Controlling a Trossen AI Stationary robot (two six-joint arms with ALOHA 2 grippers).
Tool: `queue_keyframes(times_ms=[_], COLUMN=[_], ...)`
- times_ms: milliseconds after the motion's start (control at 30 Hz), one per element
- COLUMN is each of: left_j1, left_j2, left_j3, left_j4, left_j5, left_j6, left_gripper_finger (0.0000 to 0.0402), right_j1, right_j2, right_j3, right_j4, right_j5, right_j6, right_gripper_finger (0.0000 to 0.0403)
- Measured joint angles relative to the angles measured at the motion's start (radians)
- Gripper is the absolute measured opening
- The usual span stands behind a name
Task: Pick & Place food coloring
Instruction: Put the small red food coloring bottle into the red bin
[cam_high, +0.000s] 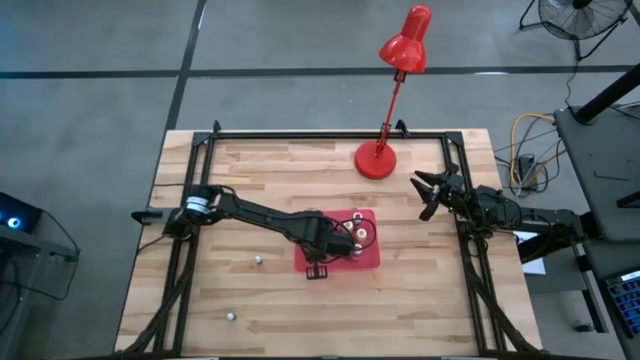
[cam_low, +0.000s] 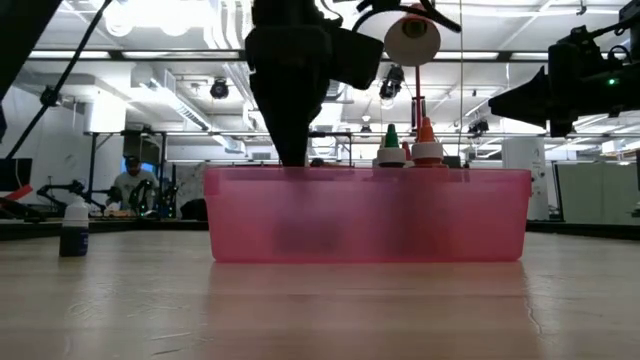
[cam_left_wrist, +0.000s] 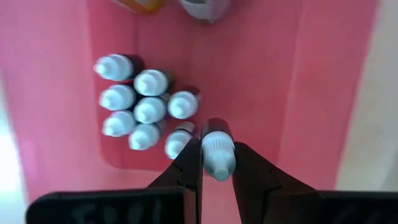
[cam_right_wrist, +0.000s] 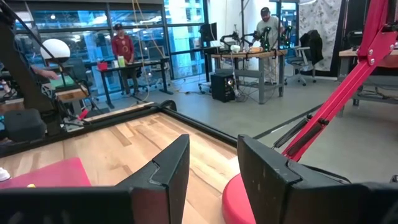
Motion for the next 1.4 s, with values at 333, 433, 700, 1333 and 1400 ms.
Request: queue_keyframes(times_ms=[333, 433, 700, 1333, 1400], left_j1=[0.004, 0.004, 0.009, 0.002, -0.001], left_j2=[0.0, 0.0, 0.0, -0.002, -0.002], left_j3=[-0.034, -0.033, -0.033, -0.108, -0.113], left_j4=[0.007, 0.014, 0.045, 0.173, 0.195], left_j5=[-0.021, -0.006, 0.024, 0.025, 0.025], left_j6=[-0.145, -0.247, -0.464, -0.628, -0.598], left_gripper_finger=[0.0034, 0.0034, 0.0034, 0.0034, 0.0034], right_j1=[0.0, 0.0, 0.0, 0.0, 0.0], right_j2=[0.0, 0.0, 0.0, 0.0, 0.0], right_j3=[0.0, 0.0, 0.0, 0.0, 0.0], right_j4=[0.0, 0.0, 0.0, 0.0, 0.0], right_j5=[0.0, 0.0, 0.0, 0.0, 0.0], right_j6=[0.0, 0.0, 0.0, 0.0, 0.0], right_gripper_finger=[0.0128, 0.0128, 0.0128, 0.0128, 0.0128])
